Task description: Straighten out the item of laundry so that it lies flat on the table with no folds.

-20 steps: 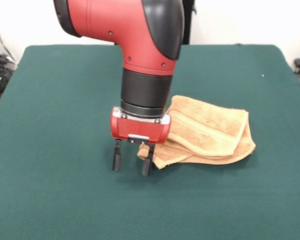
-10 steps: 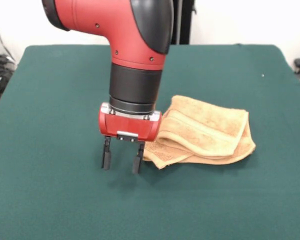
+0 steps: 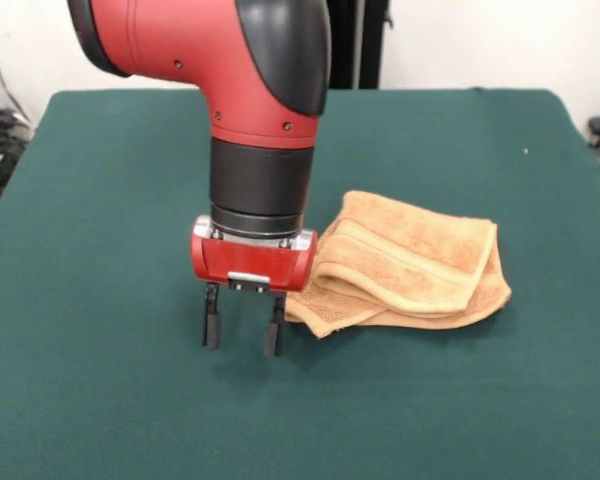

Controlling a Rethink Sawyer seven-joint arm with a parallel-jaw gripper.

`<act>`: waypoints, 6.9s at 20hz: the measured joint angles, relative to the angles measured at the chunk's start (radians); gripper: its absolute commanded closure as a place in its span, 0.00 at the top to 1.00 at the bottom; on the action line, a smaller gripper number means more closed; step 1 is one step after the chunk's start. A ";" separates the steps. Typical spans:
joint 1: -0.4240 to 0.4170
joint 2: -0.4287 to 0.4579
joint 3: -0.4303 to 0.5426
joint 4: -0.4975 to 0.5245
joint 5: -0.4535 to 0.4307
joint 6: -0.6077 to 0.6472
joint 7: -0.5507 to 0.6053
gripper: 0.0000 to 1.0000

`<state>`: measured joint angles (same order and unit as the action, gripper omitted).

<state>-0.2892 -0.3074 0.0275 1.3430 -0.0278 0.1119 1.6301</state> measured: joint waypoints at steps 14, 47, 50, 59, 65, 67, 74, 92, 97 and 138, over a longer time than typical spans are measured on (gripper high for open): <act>-0.123 0.014 0.163 0.030 0.000 0.000 0.000 1.00; -0.004 -0.044 0.159 0.127 0.115 0.018 0.000 1.00; -0.003 -0.044 0.159 0.127 0.119 0.022 0.000 1.00; 0.031 -0.043 0.121 0.113 0.119 0.101 0.000 1.00; 0.069 -0.043 0.078 0.093 0.119 0.129 0.000 1.00; 0.076 -0.043 0.070 0.090 0.118 0.131 0.000 1.00; 0.098 -0.043 0.035 0.078 0.118 0.131 0.000 1.00; 0.168 -0.042 -0.070 0.031 0.118 0.162 0.000 1.00; 0.174 -0.042 -0.086 0.021 0.118 0.172 0.000 1.00; 0.125 -0.123 -0.070 0.028 0.118 0.310 0.000 0.00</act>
<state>-0.1641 -0.4308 -0.0425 1.3714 0.0902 0.4215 1.6301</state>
